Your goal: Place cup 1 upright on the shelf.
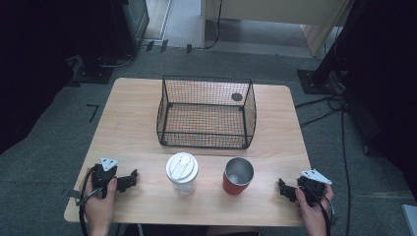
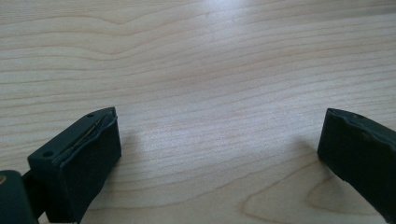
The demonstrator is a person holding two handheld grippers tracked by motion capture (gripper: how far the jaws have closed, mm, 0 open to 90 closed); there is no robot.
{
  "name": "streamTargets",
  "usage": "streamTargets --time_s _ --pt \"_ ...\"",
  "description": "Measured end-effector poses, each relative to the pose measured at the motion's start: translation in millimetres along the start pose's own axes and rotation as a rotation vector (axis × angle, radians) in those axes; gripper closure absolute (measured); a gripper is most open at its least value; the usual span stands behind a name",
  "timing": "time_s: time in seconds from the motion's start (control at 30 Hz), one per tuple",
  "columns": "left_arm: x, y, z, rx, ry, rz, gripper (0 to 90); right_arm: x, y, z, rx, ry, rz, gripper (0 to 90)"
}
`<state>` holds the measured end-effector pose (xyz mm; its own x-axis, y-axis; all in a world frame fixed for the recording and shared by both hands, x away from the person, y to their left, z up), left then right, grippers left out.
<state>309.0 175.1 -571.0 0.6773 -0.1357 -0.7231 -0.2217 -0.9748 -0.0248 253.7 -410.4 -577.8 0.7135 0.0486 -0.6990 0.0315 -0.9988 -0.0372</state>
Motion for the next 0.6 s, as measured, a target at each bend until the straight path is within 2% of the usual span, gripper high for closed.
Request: streamTargets --time_s 0.13,0.3,0.6 --pt "0.0 0.1 0.0 0.0 0.0 0.0 0.0 -0.1 -0.1 0.1 0.001 0.0 0.0 0.0" --pt "0.0 0.1 0.0 0.0 0.0 0.0 0.0 -5.1 -1.2 3.3 -0.005 0.006 0.029 0.0" --pt "0.0 0.1 0.0 0.0 0.0 0.0 0.0 -16.1 -9.8 3.0 -0.011 0.02 0.011 0.0"
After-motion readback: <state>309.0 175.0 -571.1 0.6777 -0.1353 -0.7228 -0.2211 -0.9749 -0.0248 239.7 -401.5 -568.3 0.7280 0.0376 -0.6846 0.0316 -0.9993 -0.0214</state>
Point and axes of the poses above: each handheld gripper's, and its own axes: x roughly forward along the jaws, z roughly out of its underside, y roughly to its right, the point moved 7 cm from there along x, roughly forward along the jaws, and after that the axes turned 1 degree about x, right-handed, at the moved point
